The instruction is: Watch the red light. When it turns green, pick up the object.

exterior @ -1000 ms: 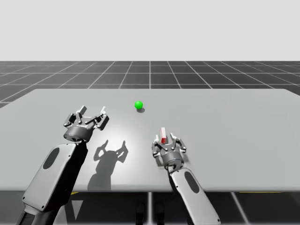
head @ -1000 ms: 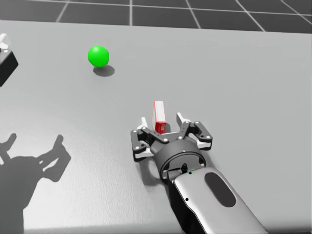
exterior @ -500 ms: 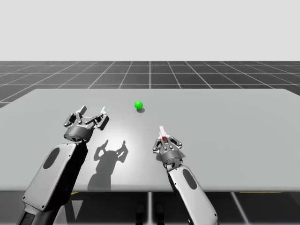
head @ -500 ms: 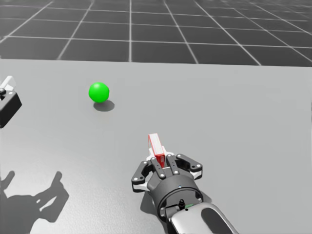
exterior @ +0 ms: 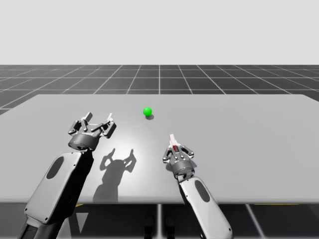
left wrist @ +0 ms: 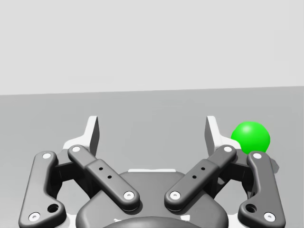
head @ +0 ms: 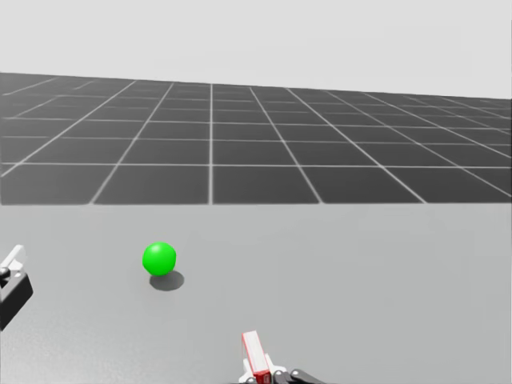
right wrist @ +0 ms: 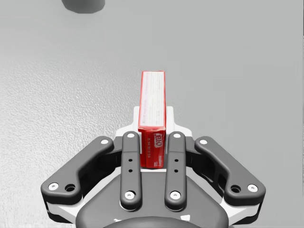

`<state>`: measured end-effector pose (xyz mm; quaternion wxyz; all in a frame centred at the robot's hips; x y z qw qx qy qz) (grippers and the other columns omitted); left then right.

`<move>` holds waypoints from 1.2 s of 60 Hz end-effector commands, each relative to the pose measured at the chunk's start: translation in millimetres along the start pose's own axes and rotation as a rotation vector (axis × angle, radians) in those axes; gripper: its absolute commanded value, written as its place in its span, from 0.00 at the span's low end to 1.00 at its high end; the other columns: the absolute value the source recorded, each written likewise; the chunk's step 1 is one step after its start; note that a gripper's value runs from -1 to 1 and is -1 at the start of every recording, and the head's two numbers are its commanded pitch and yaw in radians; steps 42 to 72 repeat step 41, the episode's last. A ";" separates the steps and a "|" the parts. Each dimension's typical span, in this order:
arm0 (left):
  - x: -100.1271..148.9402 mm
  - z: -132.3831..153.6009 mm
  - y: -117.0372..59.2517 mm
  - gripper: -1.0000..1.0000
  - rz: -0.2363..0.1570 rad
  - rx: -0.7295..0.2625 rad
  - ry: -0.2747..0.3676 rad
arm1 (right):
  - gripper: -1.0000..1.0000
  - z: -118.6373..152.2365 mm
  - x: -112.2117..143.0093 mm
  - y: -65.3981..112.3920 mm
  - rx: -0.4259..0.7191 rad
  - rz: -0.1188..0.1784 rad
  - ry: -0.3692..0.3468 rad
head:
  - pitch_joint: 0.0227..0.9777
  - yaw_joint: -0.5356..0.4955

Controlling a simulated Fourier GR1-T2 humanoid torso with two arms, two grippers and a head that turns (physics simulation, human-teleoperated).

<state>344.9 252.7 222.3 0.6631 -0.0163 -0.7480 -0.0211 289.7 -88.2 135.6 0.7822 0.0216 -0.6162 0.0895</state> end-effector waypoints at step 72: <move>-0.6 0.0 0.2 0.00 0.002 0.004 0.001 | 1.00 20.4 167.4 -67.4 -0.158 -0.008 -0.514 | 0.37 0.40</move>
